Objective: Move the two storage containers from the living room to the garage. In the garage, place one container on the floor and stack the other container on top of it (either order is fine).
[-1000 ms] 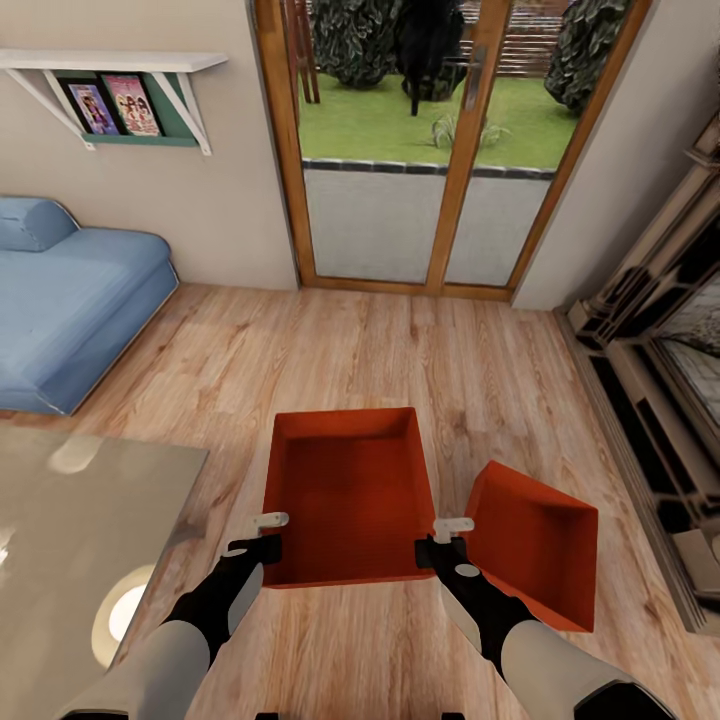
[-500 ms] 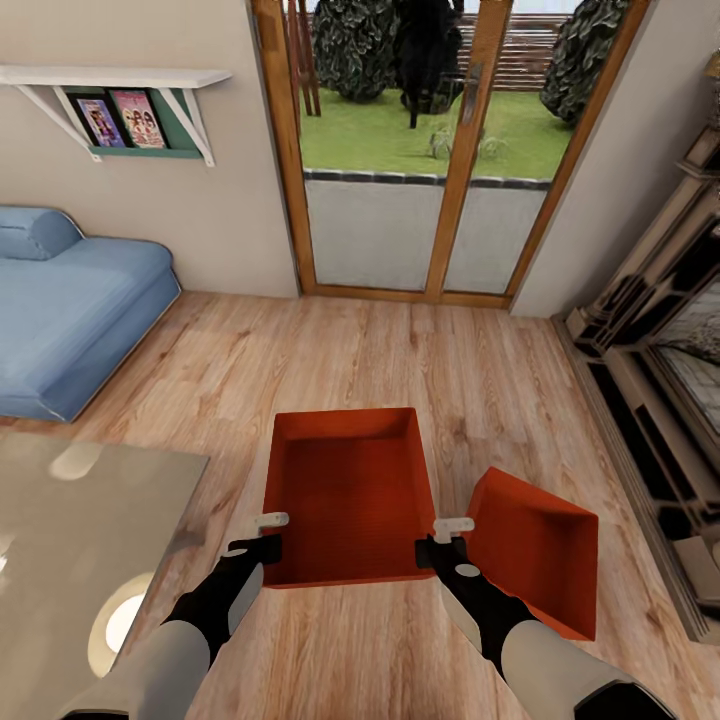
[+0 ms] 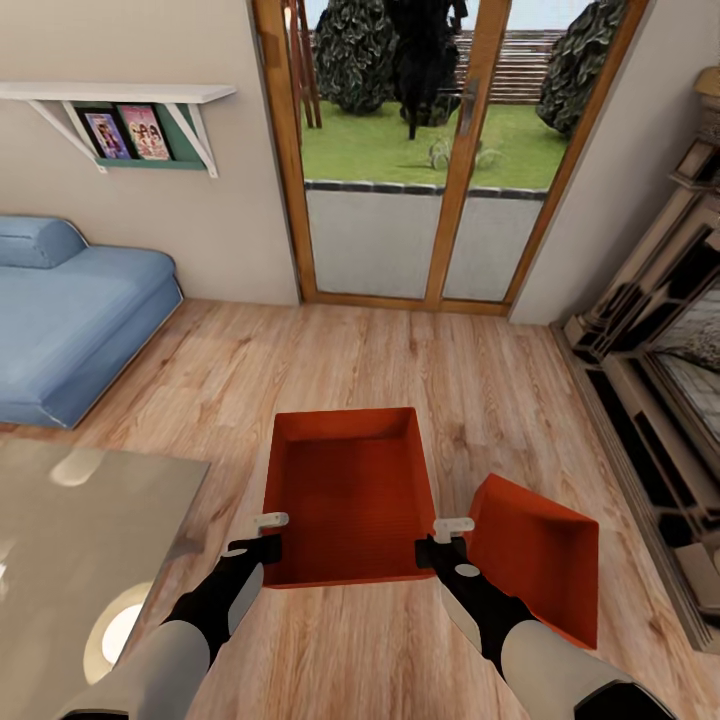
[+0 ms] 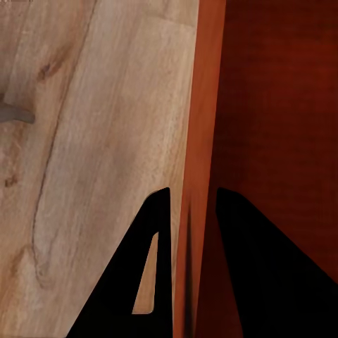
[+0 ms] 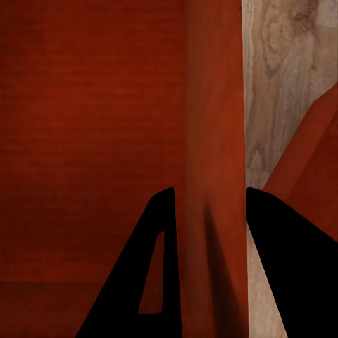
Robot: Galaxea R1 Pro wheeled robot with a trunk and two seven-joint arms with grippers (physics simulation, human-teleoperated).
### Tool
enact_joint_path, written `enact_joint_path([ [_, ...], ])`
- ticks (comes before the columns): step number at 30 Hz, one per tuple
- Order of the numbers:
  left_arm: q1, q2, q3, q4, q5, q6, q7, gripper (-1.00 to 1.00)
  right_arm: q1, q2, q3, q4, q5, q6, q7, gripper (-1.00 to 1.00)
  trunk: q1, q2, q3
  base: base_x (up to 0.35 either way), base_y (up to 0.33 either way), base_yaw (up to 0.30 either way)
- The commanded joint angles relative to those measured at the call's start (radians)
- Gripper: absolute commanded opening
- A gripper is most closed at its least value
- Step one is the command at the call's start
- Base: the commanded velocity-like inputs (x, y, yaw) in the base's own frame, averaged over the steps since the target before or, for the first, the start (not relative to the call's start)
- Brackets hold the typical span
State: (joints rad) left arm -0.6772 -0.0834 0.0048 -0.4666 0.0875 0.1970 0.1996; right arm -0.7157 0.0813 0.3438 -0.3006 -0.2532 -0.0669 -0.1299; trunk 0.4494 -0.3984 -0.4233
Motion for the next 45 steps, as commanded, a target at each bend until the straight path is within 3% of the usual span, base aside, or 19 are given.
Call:
enact_joint_path([
  [1, -0.001, 0.001, 0.007, -0.004, -0.008, 0.007, 0.009, -1.0, -0.001, -0.003, 0.009, 0.006, -0.014, -0.006, -0.014, -1.0, 0.001, -0.002, 0.0, 0.0, 0.0, 0.0],
  [45, -0.001, 0.001, 0.007, -0.004, -0.008, 0.007, 0.009, -1.0, -0.001, -0.003, 0.009, 0.005, -0.014, -0.005, -0.014, -1.0, 0.001, -0.002, 0.071, 0.0, 0.0, 0.0],
])
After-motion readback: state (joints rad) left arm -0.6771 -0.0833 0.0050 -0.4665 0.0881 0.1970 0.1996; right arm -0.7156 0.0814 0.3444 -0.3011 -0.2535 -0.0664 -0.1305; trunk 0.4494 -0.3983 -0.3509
